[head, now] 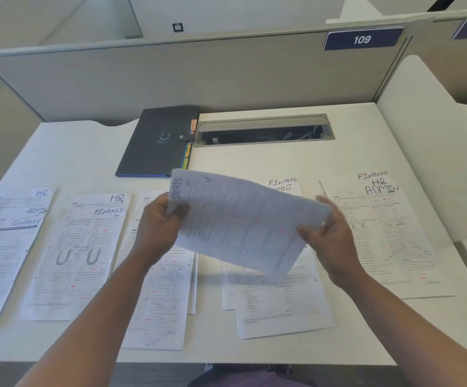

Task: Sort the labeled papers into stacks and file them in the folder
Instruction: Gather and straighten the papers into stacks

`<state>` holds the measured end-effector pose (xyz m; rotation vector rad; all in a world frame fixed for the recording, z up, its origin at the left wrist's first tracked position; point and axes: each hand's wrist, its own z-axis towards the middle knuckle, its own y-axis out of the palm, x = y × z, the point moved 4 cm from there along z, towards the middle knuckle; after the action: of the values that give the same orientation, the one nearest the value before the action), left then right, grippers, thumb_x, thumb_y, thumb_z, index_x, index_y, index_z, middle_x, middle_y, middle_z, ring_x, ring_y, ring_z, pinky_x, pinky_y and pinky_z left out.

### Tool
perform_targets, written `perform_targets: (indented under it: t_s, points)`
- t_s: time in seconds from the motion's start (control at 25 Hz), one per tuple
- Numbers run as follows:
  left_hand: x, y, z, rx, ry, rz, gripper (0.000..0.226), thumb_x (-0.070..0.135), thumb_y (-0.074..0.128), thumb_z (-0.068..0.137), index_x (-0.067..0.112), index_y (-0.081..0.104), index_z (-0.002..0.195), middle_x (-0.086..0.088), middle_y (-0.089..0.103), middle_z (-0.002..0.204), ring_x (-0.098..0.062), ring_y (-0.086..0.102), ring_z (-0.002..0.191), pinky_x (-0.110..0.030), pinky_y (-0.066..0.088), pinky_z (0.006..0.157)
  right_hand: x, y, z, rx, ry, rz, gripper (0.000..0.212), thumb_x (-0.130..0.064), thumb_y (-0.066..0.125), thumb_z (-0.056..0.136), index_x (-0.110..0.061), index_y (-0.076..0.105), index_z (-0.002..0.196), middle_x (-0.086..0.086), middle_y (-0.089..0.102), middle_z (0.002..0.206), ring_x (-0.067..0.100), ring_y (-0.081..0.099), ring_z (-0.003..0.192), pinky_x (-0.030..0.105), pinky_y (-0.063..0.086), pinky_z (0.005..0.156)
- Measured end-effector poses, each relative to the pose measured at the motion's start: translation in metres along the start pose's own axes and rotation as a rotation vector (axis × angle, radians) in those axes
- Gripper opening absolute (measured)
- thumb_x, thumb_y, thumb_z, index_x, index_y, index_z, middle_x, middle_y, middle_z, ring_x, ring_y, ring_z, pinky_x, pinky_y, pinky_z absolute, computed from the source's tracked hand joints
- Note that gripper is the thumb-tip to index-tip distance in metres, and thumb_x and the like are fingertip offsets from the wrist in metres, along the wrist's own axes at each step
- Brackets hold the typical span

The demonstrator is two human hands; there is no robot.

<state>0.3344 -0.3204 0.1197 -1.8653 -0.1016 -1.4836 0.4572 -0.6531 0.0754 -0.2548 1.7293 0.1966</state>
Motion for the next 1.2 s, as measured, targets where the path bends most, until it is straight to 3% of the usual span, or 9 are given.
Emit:
perform_targets:
  t_s: [0.12,0.2,0.36,0.48,0.6,0.68,0.8,0.96,1.2]
  points:
    - [0.042,0.012,0.009,-0.041,0.138,0.161,0.022,0.033,0.053,0.092,0.025,0.072,0.1,0.004,0.072,0.093,-0.013,0.065,0.09,-0.032,0.049,0.07,-0.031,-0.017,0.002,0.144,-0.165,-0.241,0.09,-0.017,0.081,0.088,-0.041,0.028,0.157,-0.033,0.038,0.153,-0.015,0.039,0.135,0.011,0.035,0.108]
    - [0.064,0.026,0.013,-0.11,0.215,0.234,0.02,0.028,0.053,0.097,0.018,0.071,0.101,-0.004,0.07,0.098,-0.025,0.064,0.094,-0.038,0.052,0.076,-0.043,-0.017,0.006,-0.082,-0.159,-0.426,0.063,-0.024,0.075,0.092,-0.045,0.048,0.144,-0.049,0.049,0.133,-0.028,0.043,0.121,0.01,0.039,0.102]
    - [0.088,0.054,0.018,-0.207,0.303,0.352,0.011,0.018,0.055,0.105,0.02,0.066,0.101,-0.001,0.067,0.097,-0.028,0.063,0.093,-0.053,0.057,0.087,-0.035,-0.021,0.009,-0.278,-0.029,-0.492,0.021,-0.02,0.058,0.102,-0.033,0.075,0.102,-0.017,0.076,0.096,0.007,0.071,0.089,0.036,0.054,0.081]
    - [0.087,0.063,0.009,0.072,0.38,0.258,0.026,0.014,0.068,0.097,0.02,0.062,0.122,0.009,0.063,0.109,-0.02,0.059,0.105,-0.042,0.05,0.098,-0.02,-0.037,0.01,-0.198,0.027,-0.432,0.022,-0.015,0.058,0.101,-0.026,0.076,0.095,-0.009,0.078,0.092,0.017,0.073,0.086,0.036,0.055,0.079]
    - [0.049,0.081,-0.016,0.216,0.111,0.004,0.039,0.011,0.072,0.094,0.017,0.056,0.129,0.004,0.059,0.116,-0.018,0.057,0.106,-0.03,0.048,0.091,0.012,-0.063,0.017,-0.074,0.204,-0.324,0.018,-0.014,0.06,0.101,-0.021,0.076,0.1,-0.001,0.08,0.1,0.024,0.074,0.093,0.041,0.058,0.083]
    - [0.006,0.104,-0.039,0.091,-0.216,-0.097,0.036,0.011,0.072,0.095,0.018,0.056,0.127,-0.003,0.061,0.124,-0.022,0.058,0.11,-0.026,0.049,0.086,0.037,-0.076,0.02,-0.038,0.35,-0.215,0.016,-0.011,0.061,0.102,-0.018,0.076,0.104,0.004,0.079,0.107,0.026,0.074,0.096,0.04,0.059,0.081]
    - [-0.044,0.125,-0.068,-0.062,-0.574,-0.158,0.047,0.01,0.069,0.097,0.012,0.054,0.141,-0.011,0.058,0.139,-0.028,0.057,0.125,-0.038,0.048,0.107,0.069,-0.08,0.019,-0.042,0.504,-0.073,0.018,-0.006,0.061,0.102,-0.008,0.073,0.116,0.009,0.077,0.114,0.029,0.073,0.102,0.041,0.059,0.085]
    - [-0.069,0.139,-0.082,-0.162,-0.723,-0.155,0.056,0.008,0.065,0.099,0.008,0.045,0.151,-0.011,0.054,0.146,-0.032,0.053,0.132,-0.052,0.041,0.118,0.092,-0.07,0.02,-0.05,0.569,-0.068,0.014,-0.004,0.062,0.101,-0.008,0.073,0.109,0.006,0.077,0.108,0.023,0.073,0.094,0.031,0.055,0.068]
    - [-0.072,0.145,-0.073,-0.146,-0.756,-0.148,0.049,0.004,0.063,0.096,0.006,0.05,0.143,-0.013,0.062,0.136,-0.033,0.061,0.125,-0.048,0.052,0.107,0.11,-0.062,0.018,-0.029,0.607,-0.116,0.009,-0.006,0.063,0.101,-0.007,0.072,0.102,0.01,0.077,0.104,0.029,0.074,0.09,0.033,0.056,0.067]
